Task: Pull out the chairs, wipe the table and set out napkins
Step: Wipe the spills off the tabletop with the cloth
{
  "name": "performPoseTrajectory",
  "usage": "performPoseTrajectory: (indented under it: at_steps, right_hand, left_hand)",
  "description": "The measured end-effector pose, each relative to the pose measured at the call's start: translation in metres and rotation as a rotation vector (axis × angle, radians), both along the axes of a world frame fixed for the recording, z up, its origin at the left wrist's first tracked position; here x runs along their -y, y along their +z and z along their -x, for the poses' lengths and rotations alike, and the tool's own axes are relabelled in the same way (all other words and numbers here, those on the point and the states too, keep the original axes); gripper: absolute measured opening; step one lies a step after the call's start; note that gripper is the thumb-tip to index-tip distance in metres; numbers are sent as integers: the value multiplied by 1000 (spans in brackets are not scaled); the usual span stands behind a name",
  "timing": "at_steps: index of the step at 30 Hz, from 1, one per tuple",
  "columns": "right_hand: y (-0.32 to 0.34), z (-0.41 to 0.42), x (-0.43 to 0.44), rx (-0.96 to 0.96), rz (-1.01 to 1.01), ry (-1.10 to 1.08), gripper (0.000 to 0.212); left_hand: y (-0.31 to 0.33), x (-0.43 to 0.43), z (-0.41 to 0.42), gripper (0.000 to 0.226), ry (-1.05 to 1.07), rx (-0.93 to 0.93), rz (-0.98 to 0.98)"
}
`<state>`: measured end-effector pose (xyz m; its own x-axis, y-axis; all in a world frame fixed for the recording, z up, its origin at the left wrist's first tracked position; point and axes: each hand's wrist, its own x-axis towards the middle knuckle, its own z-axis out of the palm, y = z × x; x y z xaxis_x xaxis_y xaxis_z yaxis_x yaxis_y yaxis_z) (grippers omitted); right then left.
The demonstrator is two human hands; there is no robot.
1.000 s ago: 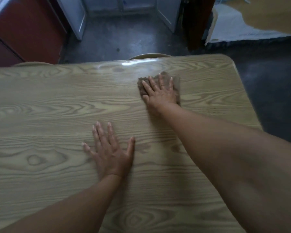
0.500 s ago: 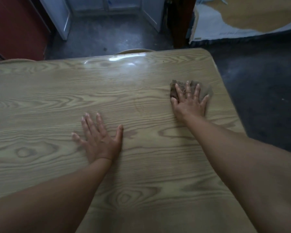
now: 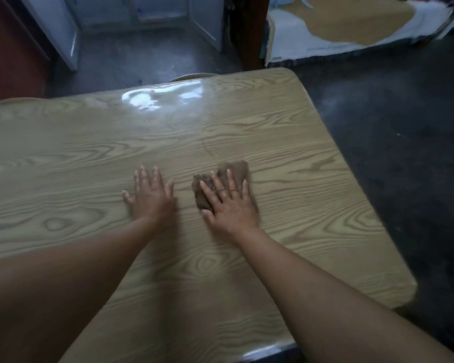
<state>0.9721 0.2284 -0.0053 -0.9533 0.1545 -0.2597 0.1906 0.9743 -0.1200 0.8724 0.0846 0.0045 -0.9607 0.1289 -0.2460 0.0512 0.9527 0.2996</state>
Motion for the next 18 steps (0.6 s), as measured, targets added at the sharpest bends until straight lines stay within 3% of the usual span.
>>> performPoseTrajectory:
  at_steps: [3, 9, 12, 14, 18]
  right_hand:
    - [2, -1, -25, 15, -64, 42, 63]
    - [1, 28, -104, -9, -33, -455, 59]
    - [0, 87, -95, -60, -9, -555, 61]
    - [-3, 114, -65, -97, -5, -402, 63]
    - [-9, 102, -21, -150, -4, 200, 61]
  left_hand:
    - [6, 0, -3, 60, -39, 4, -5]
    - [6, -17, 14, 60, -214, -83, -68]
    - [3, -24, 31, 58, -277, -125, -110]
    - [1, -28, 40, 54, -233, -144, -152]
    - [2, -31, 52, 49, -55, -143, -181]
